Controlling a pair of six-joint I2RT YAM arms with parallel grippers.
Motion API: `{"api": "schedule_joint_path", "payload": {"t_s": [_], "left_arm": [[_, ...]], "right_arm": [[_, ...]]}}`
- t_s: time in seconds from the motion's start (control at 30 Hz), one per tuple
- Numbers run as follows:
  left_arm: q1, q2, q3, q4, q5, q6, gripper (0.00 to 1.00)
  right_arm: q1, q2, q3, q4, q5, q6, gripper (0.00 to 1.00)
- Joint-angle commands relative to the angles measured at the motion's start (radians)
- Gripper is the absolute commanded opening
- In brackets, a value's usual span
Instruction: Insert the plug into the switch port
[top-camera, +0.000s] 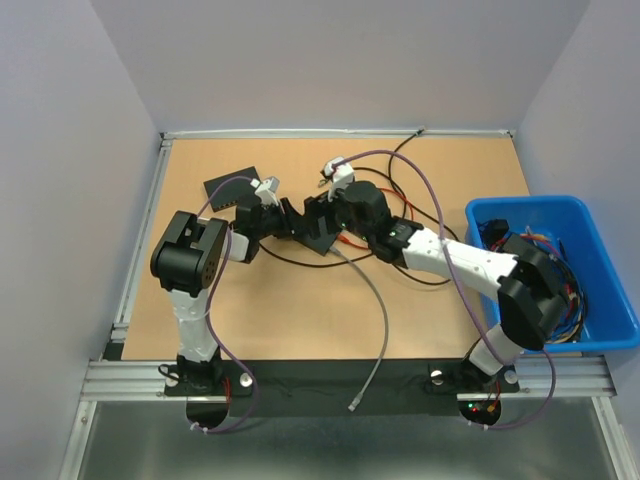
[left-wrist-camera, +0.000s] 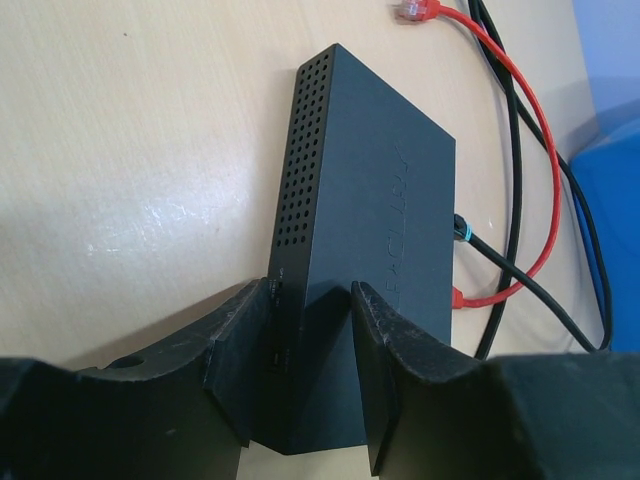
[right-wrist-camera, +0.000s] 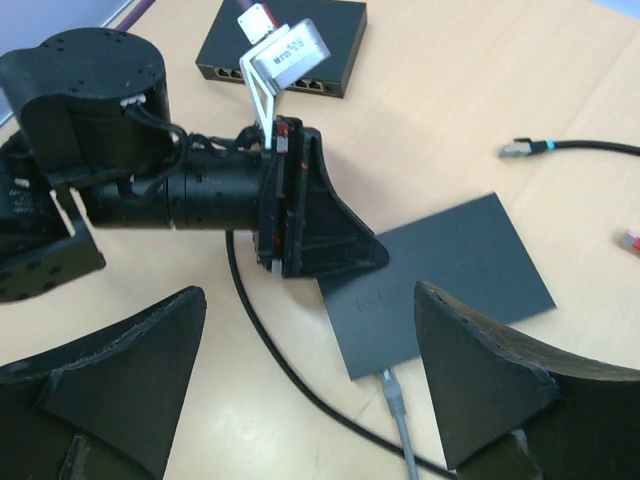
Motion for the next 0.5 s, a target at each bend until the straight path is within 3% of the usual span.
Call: {"api": "schedule_joint_path", "payload": {"t_s": [0.0,0.47], "left_arm": [[-0.005,0.044,-0.062,-0.197,0.024,0.012,0.50],[-0.002,-0.016,-0.108,-0.167,-0.070,-0.019,0.51]], "right_arm": [[0.011,-0.130,-0.096,0.041,0.043,0.034,0.89],[0.019,-0.497,-0.531,0.052,0.043,0.238,0.90]]}}
